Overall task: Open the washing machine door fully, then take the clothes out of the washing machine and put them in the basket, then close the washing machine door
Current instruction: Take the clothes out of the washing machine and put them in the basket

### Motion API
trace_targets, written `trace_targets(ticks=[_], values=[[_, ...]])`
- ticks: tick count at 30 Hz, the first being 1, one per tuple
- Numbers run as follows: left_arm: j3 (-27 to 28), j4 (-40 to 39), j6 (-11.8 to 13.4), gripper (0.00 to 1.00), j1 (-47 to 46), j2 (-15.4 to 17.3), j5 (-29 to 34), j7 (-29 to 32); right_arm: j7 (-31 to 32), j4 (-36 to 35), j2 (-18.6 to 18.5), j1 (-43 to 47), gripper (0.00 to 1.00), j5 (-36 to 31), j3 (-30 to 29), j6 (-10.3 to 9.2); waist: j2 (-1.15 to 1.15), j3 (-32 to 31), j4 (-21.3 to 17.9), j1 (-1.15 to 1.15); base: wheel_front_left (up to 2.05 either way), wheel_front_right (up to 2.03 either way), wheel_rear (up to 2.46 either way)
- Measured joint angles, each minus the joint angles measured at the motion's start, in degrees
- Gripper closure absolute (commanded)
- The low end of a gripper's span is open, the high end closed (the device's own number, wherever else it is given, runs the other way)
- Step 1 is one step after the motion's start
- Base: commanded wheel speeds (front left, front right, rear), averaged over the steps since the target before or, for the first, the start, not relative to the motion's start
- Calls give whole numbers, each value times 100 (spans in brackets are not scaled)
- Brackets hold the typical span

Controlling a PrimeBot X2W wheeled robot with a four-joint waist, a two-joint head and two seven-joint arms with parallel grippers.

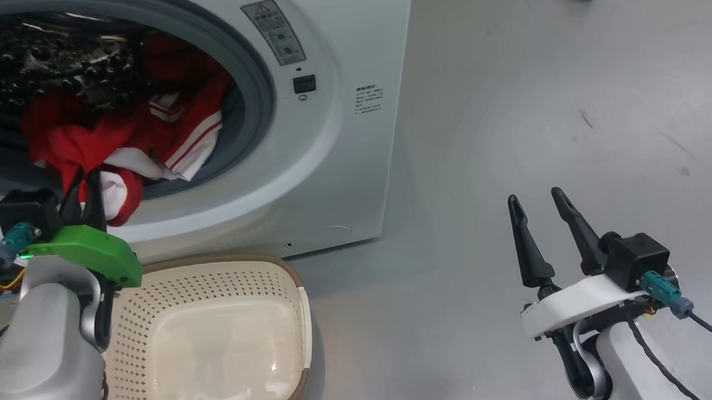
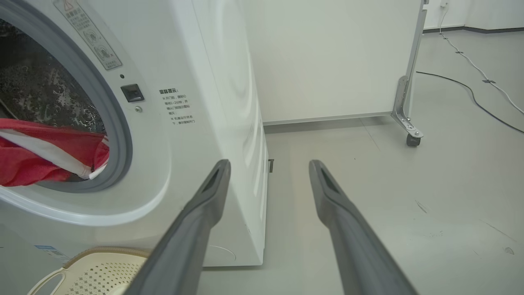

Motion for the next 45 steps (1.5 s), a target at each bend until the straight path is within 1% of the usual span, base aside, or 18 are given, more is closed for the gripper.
trace_targets(ticks=[6,13,18,22,29,37,42,45], values=[[-60,-272,-48,100,129,-83,1,-57,0,-22,-55,221,0,1,-26,0,0,-228,249,0,0,0,0],[-33,-662,-98,100,593,-131,-15,-108,0,-57,-60,297,0,1,-11,0,0,-518,531,0,0,0,0],[1,-1150,-121,100,713,-198,-15,-120,0,-101,-96,438,0,1,-16,-1,0,-685,695,0,0,0,0],[181,-1801,-127,100,766,-218,-14,-124,0,-174,-93,472,0,1,-8,-2,0,-775,793,0,0,0,0],[327,-2660,-127,100,784,-214,89,-125,0,-244,-92,491,0,3,-7,-41,0,-797,853,0,0,0,0],[413,-3201,-126,100,1050,-221,179,-126,0,-300,-76,498,0,36,5,-43,0,-783,831,0,0,0,0],[410,-3409,-126,100,1241,-236,182,-151,0,-344,-76,509,0,37,16,-44,0,-753,804,0,0,0,0],[502,-3735,-126,100,1308,-266,198,-151,0,-382,-78,511,0,37,19,-45,0,-703,786,0,0,0,0]])
